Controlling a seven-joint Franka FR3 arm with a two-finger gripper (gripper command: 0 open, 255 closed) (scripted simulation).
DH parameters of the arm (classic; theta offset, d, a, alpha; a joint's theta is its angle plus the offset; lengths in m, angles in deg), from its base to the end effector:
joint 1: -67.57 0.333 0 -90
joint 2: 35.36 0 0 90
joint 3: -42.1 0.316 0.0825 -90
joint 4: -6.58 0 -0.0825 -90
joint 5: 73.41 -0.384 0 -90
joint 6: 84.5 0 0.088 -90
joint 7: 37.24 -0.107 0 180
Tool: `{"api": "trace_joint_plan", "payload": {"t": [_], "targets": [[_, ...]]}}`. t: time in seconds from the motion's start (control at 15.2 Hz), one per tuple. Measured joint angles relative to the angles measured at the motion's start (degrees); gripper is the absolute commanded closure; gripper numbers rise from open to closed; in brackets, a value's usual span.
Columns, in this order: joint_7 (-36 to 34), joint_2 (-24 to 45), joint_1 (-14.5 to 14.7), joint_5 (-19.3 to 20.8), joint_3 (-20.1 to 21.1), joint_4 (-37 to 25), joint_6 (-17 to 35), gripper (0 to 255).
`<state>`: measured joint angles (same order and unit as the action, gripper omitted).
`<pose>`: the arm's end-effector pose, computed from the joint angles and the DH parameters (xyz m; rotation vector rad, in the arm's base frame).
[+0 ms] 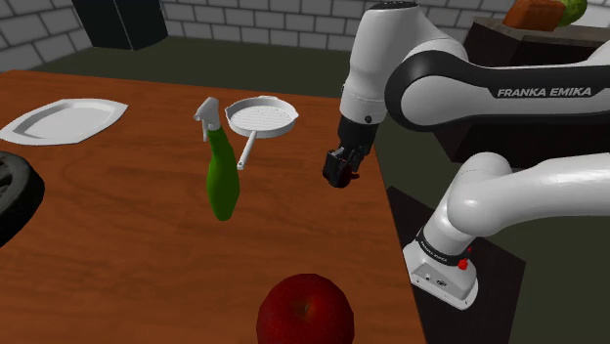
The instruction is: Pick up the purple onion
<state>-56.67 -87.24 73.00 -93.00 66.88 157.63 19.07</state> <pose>0.2491 0.1862 0.4853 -3.1283 0.0560 -0.0616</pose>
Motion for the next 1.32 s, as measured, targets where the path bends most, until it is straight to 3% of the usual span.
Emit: {"api": "trace_joint_plan", "payload": {"t": [0.33, 1.32], "targets": [[0.0, -0.1, 0.0, 0.1, -0.1, -0.2, -0.3, 255], [-0.6, 1.0, -1.3, 2.9, -3.0, -11.3, -10.3, 255]]}}
